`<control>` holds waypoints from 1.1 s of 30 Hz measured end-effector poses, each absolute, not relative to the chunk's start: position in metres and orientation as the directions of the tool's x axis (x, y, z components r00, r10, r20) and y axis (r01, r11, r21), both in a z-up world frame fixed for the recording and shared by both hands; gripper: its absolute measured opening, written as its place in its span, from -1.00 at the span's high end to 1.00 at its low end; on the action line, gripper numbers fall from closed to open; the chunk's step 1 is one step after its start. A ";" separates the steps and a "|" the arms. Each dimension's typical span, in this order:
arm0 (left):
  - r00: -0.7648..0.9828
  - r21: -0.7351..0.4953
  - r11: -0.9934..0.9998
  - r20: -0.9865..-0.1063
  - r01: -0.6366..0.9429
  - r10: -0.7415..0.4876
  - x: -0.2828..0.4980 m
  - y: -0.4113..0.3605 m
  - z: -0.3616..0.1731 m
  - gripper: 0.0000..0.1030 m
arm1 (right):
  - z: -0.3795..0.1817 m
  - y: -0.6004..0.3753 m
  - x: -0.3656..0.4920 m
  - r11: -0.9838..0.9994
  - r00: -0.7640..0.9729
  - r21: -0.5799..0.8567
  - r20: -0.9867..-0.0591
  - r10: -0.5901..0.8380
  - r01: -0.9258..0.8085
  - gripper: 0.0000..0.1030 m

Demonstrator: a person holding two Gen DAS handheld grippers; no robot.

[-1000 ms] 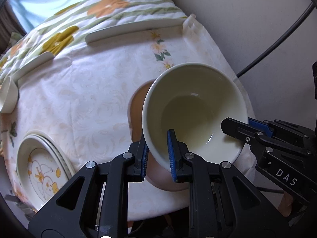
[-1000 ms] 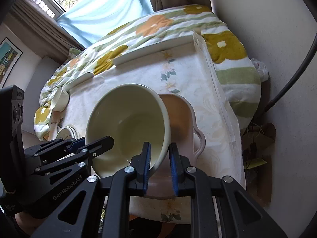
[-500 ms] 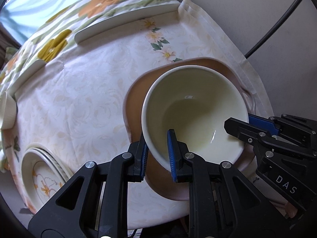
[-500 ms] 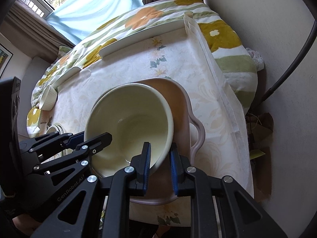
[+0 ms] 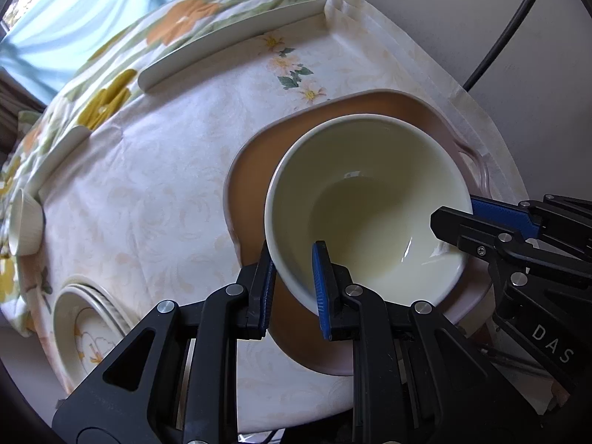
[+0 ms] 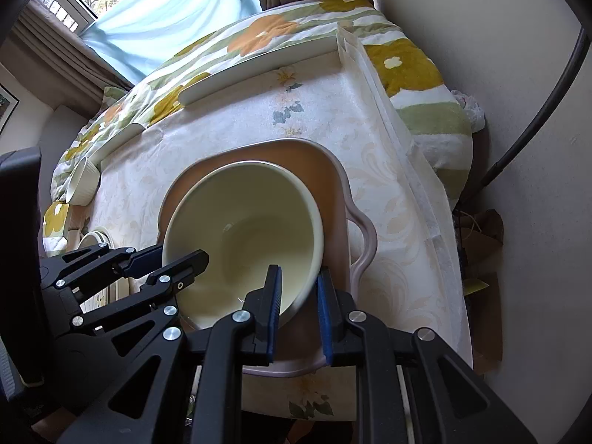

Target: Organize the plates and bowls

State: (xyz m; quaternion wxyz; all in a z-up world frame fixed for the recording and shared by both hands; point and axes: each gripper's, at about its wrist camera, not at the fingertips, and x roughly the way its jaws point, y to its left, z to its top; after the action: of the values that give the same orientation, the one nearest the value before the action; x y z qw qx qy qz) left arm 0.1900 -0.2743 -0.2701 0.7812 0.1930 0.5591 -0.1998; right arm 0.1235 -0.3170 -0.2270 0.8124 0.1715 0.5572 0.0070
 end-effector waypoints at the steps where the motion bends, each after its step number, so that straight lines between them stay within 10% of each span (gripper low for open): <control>1: 0.299 0.084 0.846 -0.950 0.526 -0.092 0.190 -0.274 -0.269 0.69 | -0.227 -0.316 0.123 0.941 0.379 0.286 -0.903 0.202 0.179 0.67; 27: 0.658 0.040 0.984 -0.749 0.172 -0.085 0.163 -0.152 -0.120 0.61 | -0.115 -0.279 0.123 0.930 0.577 0.324 -0.731 0.364 -0.177 0.61; 29: 0.663 0.036 0.991 -0.746 0.130 -0.060 0.162 -0.132 -0.114 0.48 | -0.107 -0.262 0.128 0.918 0.582 0.324 -0.709 0.397 -0.231 -0.13; 31: 0.674 0.034 0.996 -0.738 0.084 -0.032 0.160 -0.113 -0.111 -0.63 | -0.100 -0.246 0.133 0.902 0.595 0.334 -0.678 0.431 -0.273 -0.63; 33: 0.715 0.047 0.999 -0.699 0.014 0.023 0.152 -0.090 -0.105 -0.99 | -0.100 -0.228 0.140 0.884 0.582 0.352 -0.665 0.468 -0.309 -0.63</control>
State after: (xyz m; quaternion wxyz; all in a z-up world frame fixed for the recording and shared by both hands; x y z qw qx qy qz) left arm 0.1518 -0.0898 -0.1053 0.9257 0.0242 0.3774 0.0025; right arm 0.1400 -0.2284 -0.0999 0.8838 0.0995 0.4010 0.2197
